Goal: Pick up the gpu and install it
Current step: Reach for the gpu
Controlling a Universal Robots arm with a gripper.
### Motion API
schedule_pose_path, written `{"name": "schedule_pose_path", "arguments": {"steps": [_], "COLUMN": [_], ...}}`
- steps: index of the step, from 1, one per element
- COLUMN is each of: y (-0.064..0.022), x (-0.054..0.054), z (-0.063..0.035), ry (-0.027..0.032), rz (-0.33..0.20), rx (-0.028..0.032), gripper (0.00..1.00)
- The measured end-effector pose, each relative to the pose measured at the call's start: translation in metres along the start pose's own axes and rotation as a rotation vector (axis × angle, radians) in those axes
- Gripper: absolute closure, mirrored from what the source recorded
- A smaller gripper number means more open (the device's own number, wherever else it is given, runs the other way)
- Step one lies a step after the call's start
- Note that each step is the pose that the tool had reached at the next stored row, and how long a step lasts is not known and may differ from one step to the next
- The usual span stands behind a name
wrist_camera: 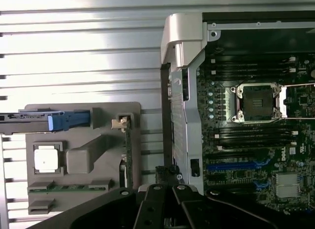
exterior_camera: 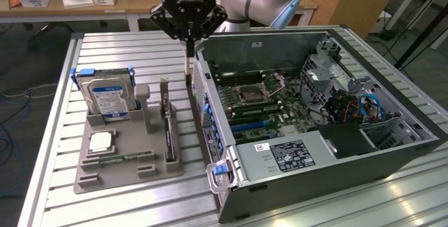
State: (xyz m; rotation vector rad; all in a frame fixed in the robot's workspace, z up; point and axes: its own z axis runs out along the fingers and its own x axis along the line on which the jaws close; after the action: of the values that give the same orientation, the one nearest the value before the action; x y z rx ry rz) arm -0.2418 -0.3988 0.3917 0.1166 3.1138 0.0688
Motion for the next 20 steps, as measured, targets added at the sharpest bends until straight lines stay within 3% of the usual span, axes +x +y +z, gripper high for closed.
{"name": "schedule_pose_path", "arguments": {"steps": [20], "y": [-0.0022], "x": [0.03], "z": [-0.0006], "ry": [-0.0001], "rz": [0.0], "rx": [0.0], "gripper": [0.89]}}
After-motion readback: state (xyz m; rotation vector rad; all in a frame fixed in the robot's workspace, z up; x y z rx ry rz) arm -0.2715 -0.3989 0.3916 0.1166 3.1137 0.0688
